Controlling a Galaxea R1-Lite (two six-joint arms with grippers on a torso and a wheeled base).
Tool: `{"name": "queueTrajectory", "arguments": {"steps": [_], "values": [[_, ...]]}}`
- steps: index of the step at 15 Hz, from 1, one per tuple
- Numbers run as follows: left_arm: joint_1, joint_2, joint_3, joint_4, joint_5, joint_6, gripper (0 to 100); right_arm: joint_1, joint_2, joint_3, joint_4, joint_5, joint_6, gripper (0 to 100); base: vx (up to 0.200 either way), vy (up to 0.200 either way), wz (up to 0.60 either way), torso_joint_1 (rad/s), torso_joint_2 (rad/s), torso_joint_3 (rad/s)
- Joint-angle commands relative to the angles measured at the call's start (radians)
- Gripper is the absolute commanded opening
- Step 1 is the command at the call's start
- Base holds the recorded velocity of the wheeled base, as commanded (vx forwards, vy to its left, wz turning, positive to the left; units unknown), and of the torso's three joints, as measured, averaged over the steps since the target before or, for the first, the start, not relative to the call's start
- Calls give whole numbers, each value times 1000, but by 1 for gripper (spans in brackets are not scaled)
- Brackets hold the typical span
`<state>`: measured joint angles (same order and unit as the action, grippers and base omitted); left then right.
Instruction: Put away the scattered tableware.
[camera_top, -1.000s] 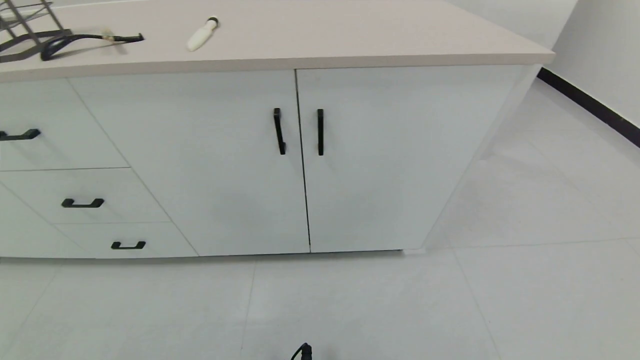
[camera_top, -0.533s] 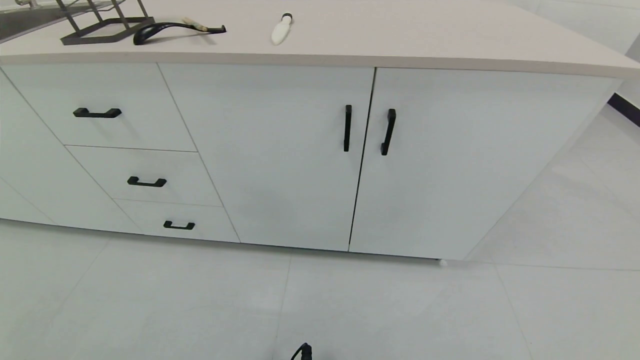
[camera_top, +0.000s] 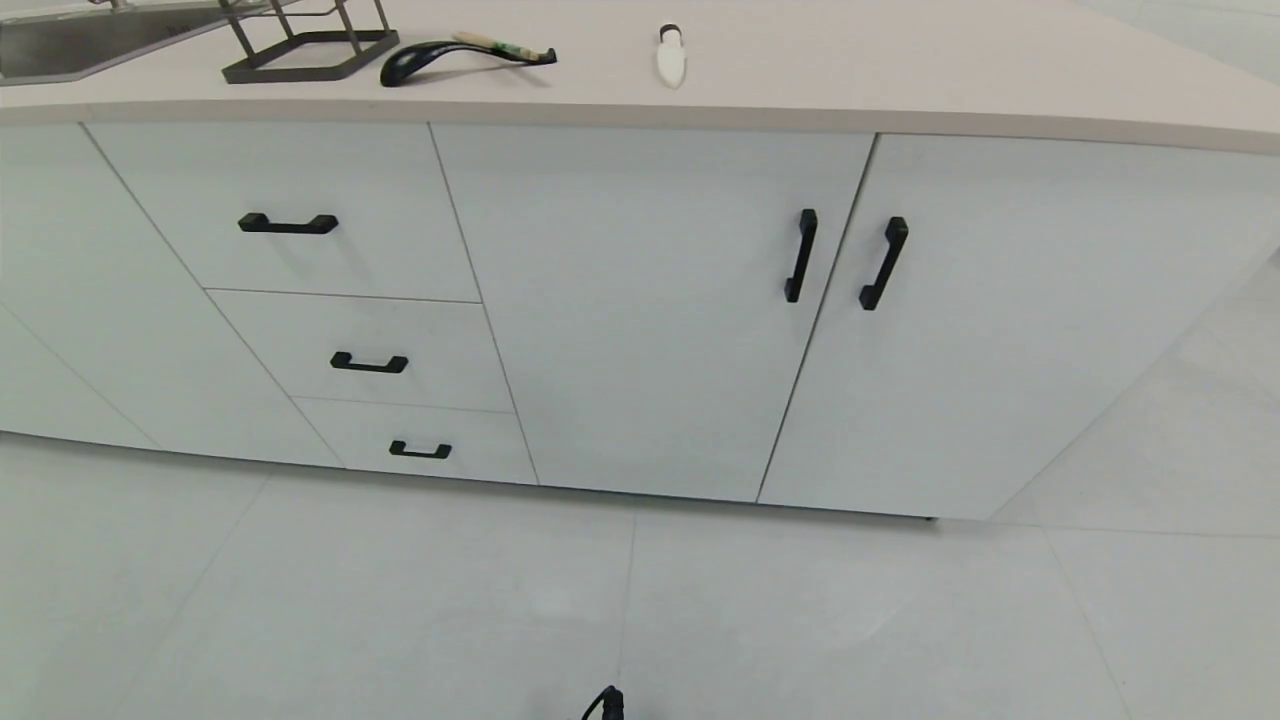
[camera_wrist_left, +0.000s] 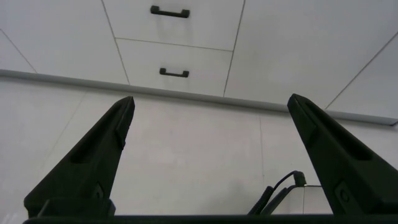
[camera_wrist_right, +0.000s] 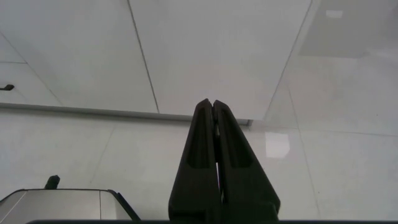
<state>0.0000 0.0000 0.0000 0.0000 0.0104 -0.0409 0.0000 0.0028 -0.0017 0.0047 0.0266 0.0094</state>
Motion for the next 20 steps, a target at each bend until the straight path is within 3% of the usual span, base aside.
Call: {"name": "queueTrajectory", "arguments": {"steps": [1, 8, 11, 16, 20], "values": [[0, 2, 0, 0, 0, -1, 100, 0, 2, 0, 0, -1, 0, 0, 0, 200, 0, 2, -2, -2], [0, 0, 0, 0, -1, 9, 100, 0, 2, 0, 0, 1, 0, 0, 0, 200, 0, 1, 5, 0], [0, 0, 0, 0, -3, 10, 100, 0, 2, 0, 0, 1, 0, 0, 200, 200, 0, 2, 1, 1], [0, 2, 0, 0, -4, 18, 100, 0, 2, 0, 0, 1, 0, 0, 0, 0, 0, 0, 0, 0], [0, 2, 0, 0, -4, 13, 100, 0, 2, 0, 0, 1, 0, 0, 200, 0, 0, -2, 1, 2]]}}
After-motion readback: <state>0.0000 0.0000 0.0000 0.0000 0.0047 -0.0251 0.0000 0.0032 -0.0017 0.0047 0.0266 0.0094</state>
